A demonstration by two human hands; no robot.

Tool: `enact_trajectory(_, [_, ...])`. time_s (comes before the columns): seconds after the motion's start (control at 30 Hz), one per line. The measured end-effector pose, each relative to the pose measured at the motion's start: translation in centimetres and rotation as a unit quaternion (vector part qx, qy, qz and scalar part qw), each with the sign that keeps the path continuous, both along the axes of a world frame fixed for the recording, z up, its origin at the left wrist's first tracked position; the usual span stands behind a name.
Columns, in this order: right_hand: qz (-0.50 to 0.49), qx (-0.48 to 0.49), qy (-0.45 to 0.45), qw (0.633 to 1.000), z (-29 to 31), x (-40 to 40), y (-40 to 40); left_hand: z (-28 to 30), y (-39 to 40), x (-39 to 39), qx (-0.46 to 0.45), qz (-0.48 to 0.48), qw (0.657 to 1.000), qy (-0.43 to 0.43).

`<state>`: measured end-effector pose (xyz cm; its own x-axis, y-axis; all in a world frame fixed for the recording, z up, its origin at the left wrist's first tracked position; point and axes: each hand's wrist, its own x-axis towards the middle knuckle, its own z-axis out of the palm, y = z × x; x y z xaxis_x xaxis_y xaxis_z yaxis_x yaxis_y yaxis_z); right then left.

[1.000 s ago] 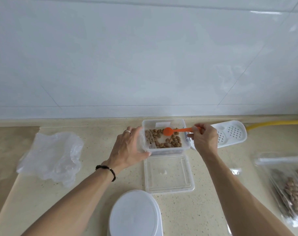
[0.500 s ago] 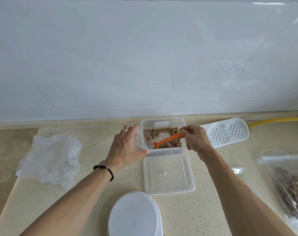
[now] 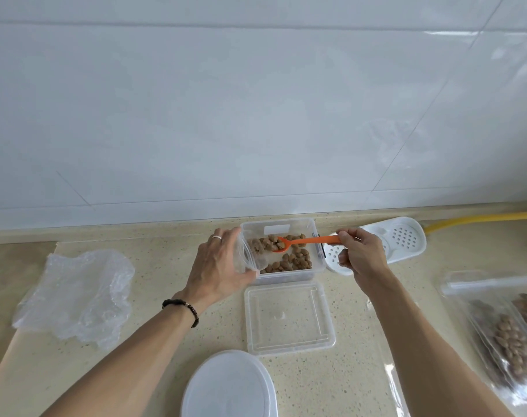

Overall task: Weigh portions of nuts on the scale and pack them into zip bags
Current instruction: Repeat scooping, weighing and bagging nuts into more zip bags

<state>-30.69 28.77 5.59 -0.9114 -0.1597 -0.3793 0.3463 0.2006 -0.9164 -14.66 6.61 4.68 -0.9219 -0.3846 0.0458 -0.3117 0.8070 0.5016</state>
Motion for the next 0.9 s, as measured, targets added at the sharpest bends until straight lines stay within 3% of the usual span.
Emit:
enact_trajectory(0.23, [0.023, 0.007, 0.07, 0.997, 4.2, -0.2, 0.2, 0.1, 0.5, -1.9, 0.015, 0.025, 1.0, -0.007])
enact_trajectory(0.53, [0.194, 0.088, 0.247, 0.945, 8.0, 2.4, -3.1, 0.6, 1.4, -3.0, 0.098, 0.032, 0.995, 0.005])
enact_trajectory(0.7, [0.209, 0.121, 0.288, 0.927, 8.6, 2.6, -2.7, 0.2, 1.5, -3.2, 0.107, 0.039, 0.993, 0.005])
enact_trajectory(0.9, [0.175, 0.087, 0.265, 0.944, 8.4, 2.4, -1.8, -0.2, 1.3, -3.2, 0.105, 0.043, 0.994, 0.004])
